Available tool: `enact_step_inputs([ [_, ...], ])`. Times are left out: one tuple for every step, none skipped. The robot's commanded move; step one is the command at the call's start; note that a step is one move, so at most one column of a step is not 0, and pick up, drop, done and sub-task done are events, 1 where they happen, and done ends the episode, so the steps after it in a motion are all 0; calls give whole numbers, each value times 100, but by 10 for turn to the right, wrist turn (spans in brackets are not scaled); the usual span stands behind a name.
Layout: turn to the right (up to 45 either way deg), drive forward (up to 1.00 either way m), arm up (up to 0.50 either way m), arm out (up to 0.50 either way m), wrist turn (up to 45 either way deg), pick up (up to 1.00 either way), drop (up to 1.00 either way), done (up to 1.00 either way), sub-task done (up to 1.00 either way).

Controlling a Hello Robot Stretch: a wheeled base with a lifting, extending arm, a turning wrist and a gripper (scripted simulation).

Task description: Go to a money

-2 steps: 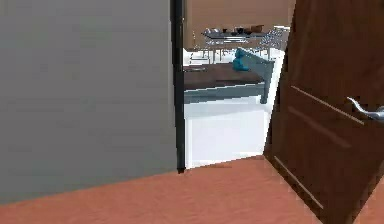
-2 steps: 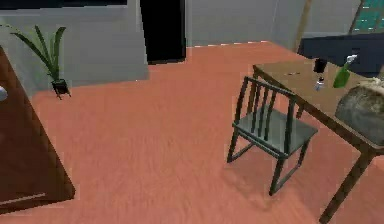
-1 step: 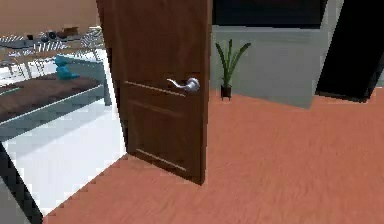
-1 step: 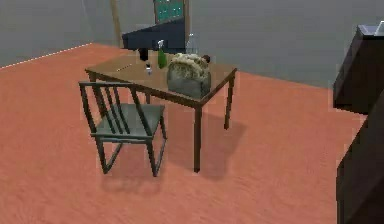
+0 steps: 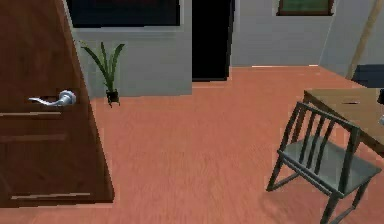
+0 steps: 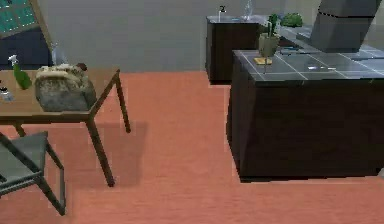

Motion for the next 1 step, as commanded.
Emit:
enact_step_inputs([
  [0, 100, 0, 0, 0, 0, 0, 0, 0],
])
